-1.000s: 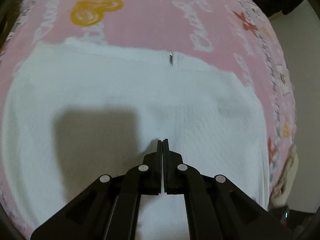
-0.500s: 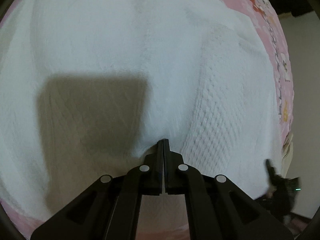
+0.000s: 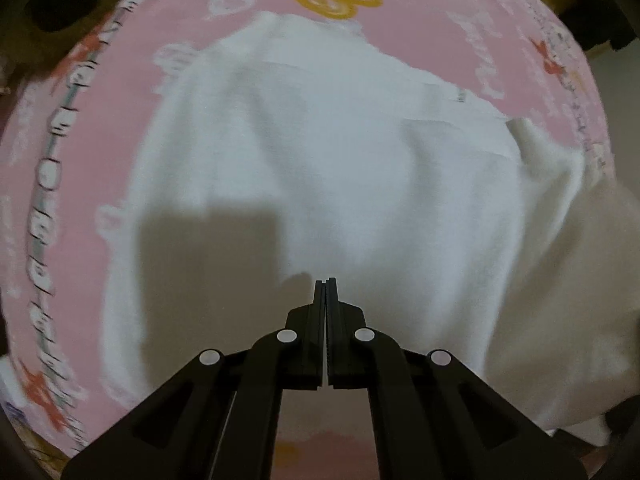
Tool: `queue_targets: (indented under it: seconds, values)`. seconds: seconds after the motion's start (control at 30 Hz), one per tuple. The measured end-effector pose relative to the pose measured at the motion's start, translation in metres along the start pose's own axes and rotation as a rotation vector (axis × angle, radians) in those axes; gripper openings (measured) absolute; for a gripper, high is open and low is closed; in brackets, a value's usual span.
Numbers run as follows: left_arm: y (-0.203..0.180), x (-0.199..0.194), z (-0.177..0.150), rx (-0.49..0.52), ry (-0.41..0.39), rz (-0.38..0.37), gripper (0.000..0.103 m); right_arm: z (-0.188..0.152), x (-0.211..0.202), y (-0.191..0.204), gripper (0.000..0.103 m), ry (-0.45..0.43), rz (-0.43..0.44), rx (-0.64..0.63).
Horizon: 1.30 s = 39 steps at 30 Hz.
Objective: Fold large clothes
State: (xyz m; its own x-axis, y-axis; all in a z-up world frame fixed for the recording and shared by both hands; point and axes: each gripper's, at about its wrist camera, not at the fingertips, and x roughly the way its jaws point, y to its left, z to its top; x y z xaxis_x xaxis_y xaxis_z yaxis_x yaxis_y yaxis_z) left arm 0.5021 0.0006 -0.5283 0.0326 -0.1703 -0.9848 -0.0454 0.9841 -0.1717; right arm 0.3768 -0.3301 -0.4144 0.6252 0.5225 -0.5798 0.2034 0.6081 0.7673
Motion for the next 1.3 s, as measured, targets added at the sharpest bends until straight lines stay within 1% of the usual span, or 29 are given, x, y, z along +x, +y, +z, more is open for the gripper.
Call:
queue_targets:
  seconds: [0.03, 0.17, 0.2, 0.23, 0.3, 0.37, 0.5, 0.57, 0.7, 0.73, 0.87, 0.93, 0.97, 1.03, 1.07, 1.1, 1.13, 1.17, 1.23, 1.27, 1.3]
  values:
    - [0.006, -0.002, 0.0, 0.016, -0.009, 0.03, 0.001, -0.002, 0.007, 0.012, 0.022, 0.021, 0.017, -0.035]
    - [0.034, -0.009, 0.0, 0.039, -0.019, 0.09, 0.001, -0.006, 0.038, 0.049, 0.022, 0.102, 0.086, -0.121]
    - [0.05, -0.014, -0.001, 0.042, -0.021, 0.097, 0.001, -0.009, 0.046, 0.057, 0.022, 0.129, 0.098, -0.143]
    - [0.057, -0.016, -0.001, 0.041, -0.021, 0.1, 0.001, -0.013, 0.054, 0.067, 0.022, 0.157, 0.11, -0.168]
    - [0.066, -0.02, 0.0, 0.042, -0.024, 0.106, 0.001, -0.02, 0.072, 0.085, 0.022, 0.217, 0.141, -0.211]
    - [0.072, -0.024, 0.0, 0.04, -0.029, 0.11, 0.001, -0.027, 0.089, 0.098, 0.022, 0.27, 0.15, -0.258]
    - [0.083, -0.025, 0.003, 0.018, -0.031, 0.115, 0.001, -0.047, 0.118, 0.121, 0.022, 0.352, 0.151, -0.365]
    - [0.095, -0.024, 0.003, 0.003, -0.024, 0.124, 0.001, -0.058, 0.13, 0.13, 0.023, 0.382, 0.138, -0.409]
    - [0.126, -0.026, 0.004, -0.037, -0.012, 0.167, 0.001, -0.084, 0.151, 0.145, 0.023, 0.422, 0.091, -0.536]
    - [0.133, -0.028, 0.005, -0.046, -0.011, 0.177, 0.001, -0.088, 0.163, 0.151, 0.023, 0.431, 0.078, -0.57]
    - [0.161, -0.048, 0.017, -0.06, -0.037, 0.22, 0.001, -0.129, 0.191, 0.154, 0.023, 0.487, 0.033, -0.704]
    - [0.163, -0.058, 0.027, -0.042, -0.053, 0.211, 0.001, -0.15, 0.203, 0.151, 0.023, 0.508, -0.001, -0.765]
    - [0.16, -0.064, 0.036, -0.016, -0.065, 0.185, 0.001, -0.159, 0.207, 0.15, 0.023, 0.514, -0.015, -0.789]
    - [0.151, -0.069, 0.049, 0.012, -0.074, 0.14, 0.001, -0.182, 0.218, 0.142, 0.023, 0.517, -0.058, -0.878]
    - [0.139, -0.067, 0.058, 0.046, -0.057, 0.076, 0.001, -0.192, 0.218, 0.138, 0.023, 0.517, -0.071, -0.912]
    - [0.131, -0.064, 0.06, 0.065, -0.046, 0.038, 0.001, -0.204, 0.221, 0.136, 0.023, 0.514, -0.09, -0.957]
    - [0.118, -0.055, 0.065, 0.105, -0.013, -0.016, 0.001, -0.217, 0.224, 0.133, 0.023, 0.502, -0.111, -1.01]
    - [0.109, -0.047, 0.066, 0.128, 0.014, -0.044, 0.001, -0.227, 0.223, 0.131, 0.023, 0.493, -0.129, -1.049]
    - [0.093, -0.024, 0.068, 0.175, 0.078, -0.064, 0.001, -0.244, 0.229, 0.128, 0.023, 0.465, -0.167, -1.132]
    - [0.087, -0.01, 0.067, 0.189, 0.117, -0.063, 0.001, -0.25, 0.226, 0.125, 0.023, 0.457, -0.175, -1.152]
    - [0.084, 0.002, 0.067, 0.205, 0.139, -0.039, 0.001, -0.254, 0.226, 0.124, 0.023, 0.442, -0.184, -1.174]
